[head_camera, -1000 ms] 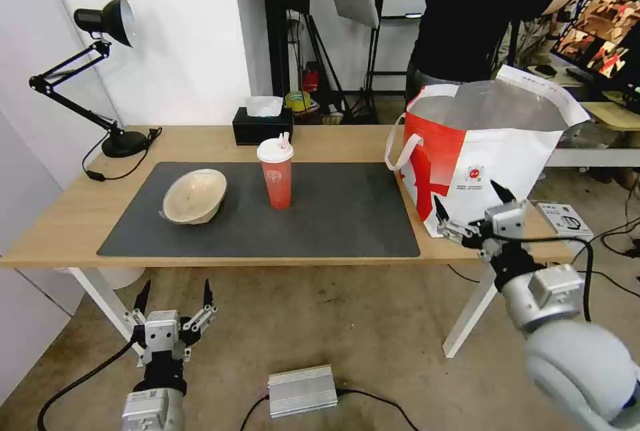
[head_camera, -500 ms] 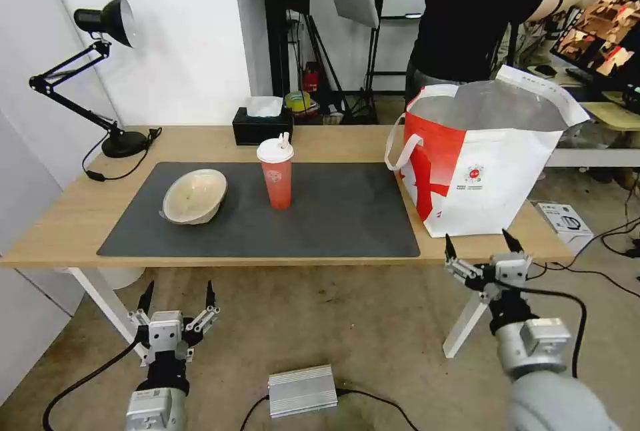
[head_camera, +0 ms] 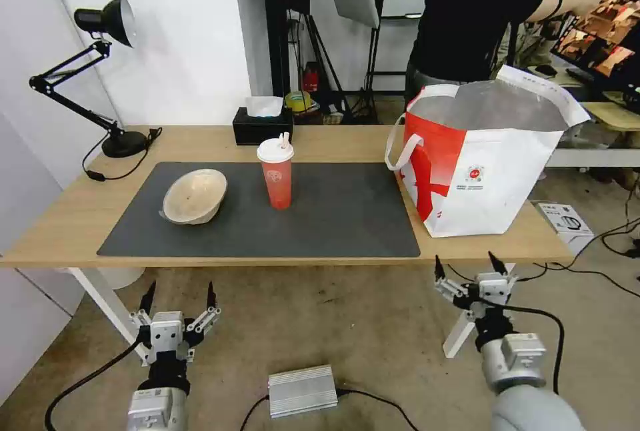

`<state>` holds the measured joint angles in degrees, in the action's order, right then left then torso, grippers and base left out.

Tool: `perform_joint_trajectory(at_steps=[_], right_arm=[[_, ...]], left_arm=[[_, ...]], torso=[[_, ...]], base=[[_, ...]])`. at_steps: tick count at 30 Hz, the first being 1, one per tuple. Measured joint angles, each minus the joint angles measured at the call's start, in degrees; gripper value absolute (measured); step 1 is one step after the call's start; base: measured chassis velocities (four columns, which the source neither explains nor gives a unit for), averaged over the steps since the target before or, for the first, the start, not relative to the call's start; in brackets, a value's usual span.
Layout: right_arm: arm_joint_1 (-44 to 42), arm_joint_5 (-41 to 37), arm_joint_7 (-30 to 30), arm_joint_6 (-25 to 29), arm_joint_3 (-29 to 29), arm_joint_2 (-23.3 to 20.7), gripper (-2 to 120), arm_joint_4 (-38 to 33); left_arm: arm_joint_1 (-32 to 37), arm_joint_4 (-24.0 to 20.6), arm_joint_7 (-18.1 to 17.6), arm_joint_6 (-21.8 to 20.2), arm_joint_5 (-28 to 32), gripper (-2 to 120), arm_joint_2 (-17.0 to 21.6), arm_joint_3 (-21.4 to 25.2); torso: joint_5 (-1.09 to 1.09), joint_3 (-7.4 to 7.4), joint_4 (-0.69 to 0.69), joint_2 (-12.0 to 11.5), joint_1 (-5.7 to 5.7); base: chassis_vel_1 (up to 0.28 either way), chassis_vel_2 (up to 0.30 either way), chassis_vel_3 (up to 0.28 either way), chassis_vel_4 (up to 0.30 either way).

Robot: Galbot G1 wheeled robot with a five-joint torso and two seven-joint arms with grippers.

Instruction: Pick up the trash from the table and place it into the takeout bag.

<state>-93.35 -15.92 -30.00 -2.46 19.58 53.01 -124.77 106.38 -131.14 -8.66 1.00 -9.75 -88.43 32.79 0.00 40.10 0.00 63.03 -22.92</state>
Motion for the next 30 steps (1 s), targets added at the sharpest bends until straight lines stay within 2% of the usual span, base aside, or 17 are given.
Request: perform_joint_trajectory(at_steps=[30], right_arm=[[-0.11, 2.01, -1.16, -0.19, -2.16, 1.74, 100, 1.22]], left_arm=[[-1.23, 0.51, -0.05, -0.18, 0.24, 100, 0.42, 0.09]], torso=[[0.0, 0.0, 0.0, 0.0, 0.0]], base=[[0.0, 0.0, 0.0, 0.0]])
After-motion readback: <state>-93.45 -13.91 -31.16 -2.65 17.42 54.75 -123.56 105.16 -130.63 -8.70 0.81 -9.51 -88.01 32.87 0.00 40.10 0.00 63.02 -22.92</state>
